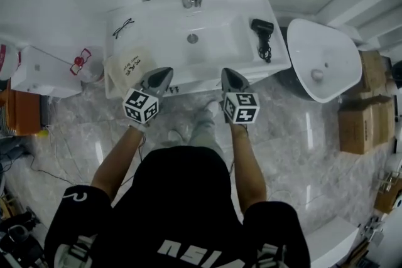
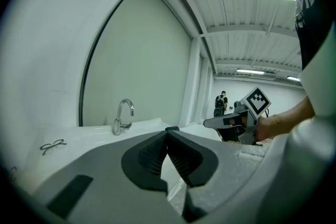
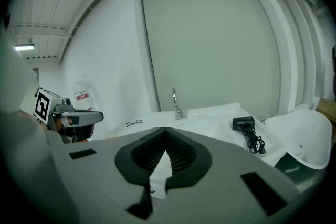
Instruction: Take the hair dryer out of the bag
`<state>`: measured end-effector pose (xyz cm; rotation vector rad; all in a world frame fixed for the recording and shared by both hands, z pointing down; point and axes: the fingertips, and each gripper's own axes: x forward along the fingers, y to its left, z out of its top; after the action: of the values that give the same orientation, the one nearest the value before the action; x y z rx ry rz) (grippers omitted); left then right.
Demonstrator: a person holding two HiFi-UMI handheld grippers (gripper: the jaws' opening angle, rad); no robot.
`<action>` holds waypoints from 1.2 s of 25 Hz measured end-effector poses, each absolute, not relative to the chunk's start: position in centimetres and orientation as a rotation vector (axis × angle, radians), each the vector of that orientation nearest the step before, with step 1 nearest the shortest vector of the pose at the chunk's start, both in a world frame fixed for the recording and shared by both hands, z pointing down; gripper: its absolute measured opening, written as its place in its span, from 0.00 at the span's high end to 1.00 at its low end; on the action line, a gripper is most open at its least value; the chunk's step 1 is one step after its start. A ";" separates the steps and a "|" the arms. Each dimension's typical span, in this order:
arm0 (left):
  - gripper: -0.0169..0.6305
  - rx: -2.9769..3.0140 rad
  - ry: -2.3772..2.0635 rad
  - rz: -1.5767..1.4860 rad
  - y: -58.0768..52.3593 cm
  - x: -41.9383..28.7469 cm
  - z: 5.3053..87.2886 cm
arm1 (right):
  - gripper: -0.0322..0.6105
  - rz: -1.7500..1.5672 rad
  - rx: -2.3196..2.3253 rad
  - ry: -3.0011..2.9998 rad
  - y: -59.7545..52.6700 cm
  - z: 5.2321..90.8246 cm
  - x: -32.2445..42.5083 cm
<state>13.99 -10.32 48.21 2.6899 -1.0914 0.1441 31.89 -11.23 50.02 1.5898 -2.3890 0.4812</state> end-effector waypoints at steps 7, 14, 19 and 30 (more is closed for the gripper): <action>0.98 2.667 -1.204 0.117 -6.2 9.2 47.6 | 0.95 0.413 1.488 -2.460 -8.3 48.8 26.6; 0.98 2.669 -1.246 0.110 -4.6 7.6 47.3 | 0.95 0.378 1.447 -2.481 -7.2 48.3 24.7; 0.98 2.666 -1.253 0.111 -4.7 7.5 47.3 | 0.96 0.369 1.429 -2.480 -6.9 48.0 24.9; 0.98 2.671 -1.241 0.134 -5.2 8.3 47.5 | 0.96 0.376 1.450 -2.471 -7.2 48.1 26.2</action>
<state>8.28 -5.15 47.51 2.6705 -1.2408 0.1335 26.19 -7.19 48.11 1.4503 -2.4714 0.3763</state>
